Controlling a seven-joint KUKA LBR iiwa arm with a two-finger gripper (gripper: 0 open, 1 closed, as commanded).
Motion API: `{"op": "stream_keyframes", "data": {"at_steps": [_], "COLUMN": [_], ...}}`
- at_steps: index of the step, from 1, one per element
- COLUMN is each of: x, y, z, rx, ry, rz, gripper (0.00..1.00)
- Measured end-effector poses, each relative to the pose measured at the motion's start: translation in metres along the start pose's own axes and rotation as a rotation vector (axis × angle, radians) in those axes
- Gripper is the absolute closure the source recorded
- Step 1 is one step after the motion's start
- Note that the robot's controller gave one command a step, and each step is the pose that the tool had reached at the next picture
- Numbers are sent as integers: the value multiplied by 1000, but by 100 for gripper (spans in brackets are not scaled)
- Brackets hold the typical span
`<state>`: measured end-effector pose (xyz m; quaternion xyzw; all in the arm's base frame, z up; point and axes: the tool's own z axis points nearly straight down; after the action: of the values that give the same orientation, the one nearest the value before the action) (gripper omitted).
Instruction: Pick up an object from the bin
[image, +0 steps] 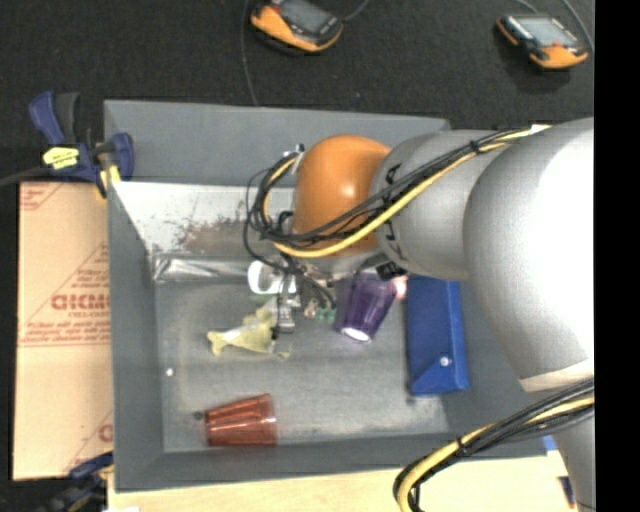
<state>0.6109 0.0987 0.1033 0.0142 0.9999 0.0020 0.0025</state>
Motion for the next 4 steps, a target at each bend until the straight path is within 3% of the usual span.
{"op": "stream_keyframes", "data": {"at_steps": [1, 2, 3, 4], "x": [24, 1, 5, -19], "y": [-26, -4, -12, -9], "z": [5, 5, 12, 27], "rx": [2, 0, 0, 1], "ry": [3, -7, -5, -10], "rz": [-87, -165, -135, -349], "gripper": [0, 0, 0, 0]}}
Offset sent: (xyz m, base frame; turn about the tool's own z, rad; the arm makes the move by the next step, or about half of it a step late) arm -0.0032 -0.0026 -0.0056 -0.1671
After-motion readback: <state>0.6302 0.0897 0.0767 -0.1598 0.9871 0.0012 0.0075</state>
